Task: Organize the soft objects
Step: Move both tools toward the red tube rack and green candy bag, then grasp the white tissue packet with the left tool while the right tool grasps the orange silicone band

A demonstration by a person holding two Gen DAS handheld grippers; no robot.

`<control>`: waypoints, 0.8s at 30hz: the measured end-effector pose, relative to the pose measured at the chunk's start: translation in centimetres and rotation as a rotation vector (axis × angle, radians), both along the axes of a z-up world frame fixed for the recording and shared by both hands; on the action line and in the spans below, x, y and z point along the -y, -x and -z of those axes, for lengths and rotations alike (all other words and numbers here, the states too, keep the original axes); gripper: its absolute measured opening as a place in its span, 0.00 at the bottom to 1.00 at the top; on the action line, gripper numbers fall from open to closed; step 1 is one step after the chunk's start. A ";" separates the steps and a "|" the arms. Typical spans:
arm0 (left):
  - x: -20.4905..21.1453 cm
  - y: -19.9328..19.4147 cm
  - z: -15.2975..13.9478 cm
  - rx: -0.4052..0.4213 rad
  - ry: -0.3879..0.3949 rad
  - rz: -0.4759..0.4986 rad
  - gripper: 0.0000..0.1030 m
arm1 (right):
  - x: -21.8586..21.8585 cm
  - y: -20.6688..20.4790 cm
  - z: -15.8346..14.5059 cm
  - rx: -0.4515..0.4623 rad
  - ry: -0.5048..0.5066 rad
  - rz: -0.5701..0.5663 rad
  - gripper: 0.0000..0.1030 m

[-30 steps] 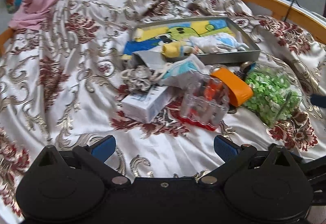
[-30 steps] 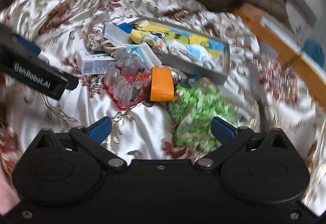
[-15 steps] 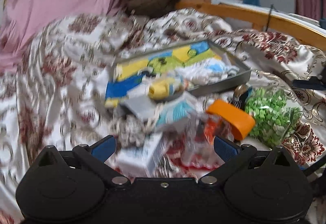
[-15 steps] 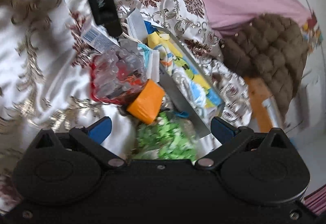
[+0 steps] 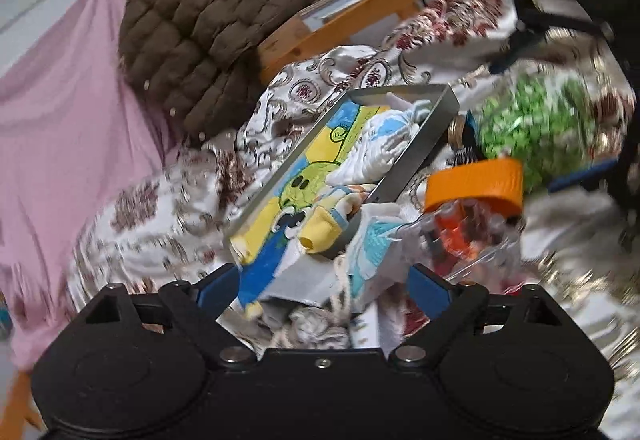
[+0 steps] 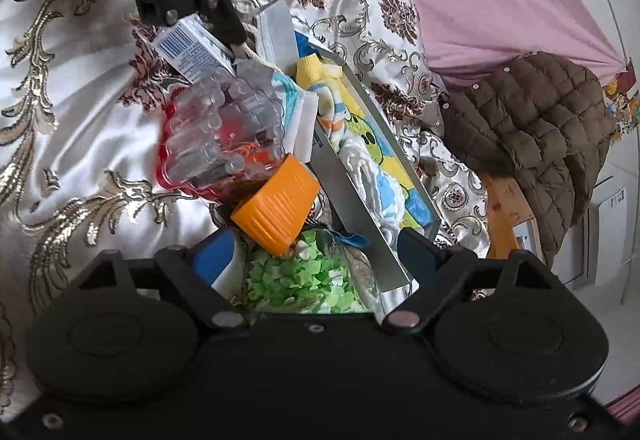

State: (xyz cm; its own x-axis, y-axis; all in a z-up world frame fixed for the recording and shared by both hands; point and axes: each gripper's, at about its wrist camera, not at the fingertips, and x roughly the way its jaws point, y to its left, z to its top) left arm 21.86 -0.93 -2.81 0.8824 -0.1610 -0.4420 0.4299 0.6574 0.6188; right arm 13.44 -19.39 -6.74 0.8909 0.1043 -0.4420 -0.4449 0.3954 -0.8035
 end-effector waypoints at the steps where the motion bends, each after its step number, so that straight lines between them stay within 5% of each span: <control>1: -0.1 -0.1 0.1 -0.002 -0.009 0.010 0.88 | 0.0 -0.3 0.0 -0.006 0.002 -0.002 0.77; 5: 0.1 -0.5 1.3 0.000 -0.092 0.063 0.85 | -0.2 -0.6 0.3 -0.021 0.024 -0.033 0.75; 15: 1.5 -1.6 4.4 -0.009 -0.272 0.178 0.58 | -1.6 -1.8 1.8 -0.007 0.122 -0.098 0.63; 24: 2.8 -1.9 6.3 0.028 -0.392 0.252 0.50 | -2.9 -2.6 2.2 -0.016 0.149 -0.118 0.40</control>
State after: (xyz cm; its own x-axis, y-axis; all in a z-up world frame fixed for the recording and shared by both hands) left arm 23.72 -3.74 -9.12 0.8494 -0.1979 -0.4893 0.5264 0.2489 0.8130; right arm 16.04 -16.50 -8.94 0.8691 0.1404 -0.4744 -0.4945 0.2168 -0.8417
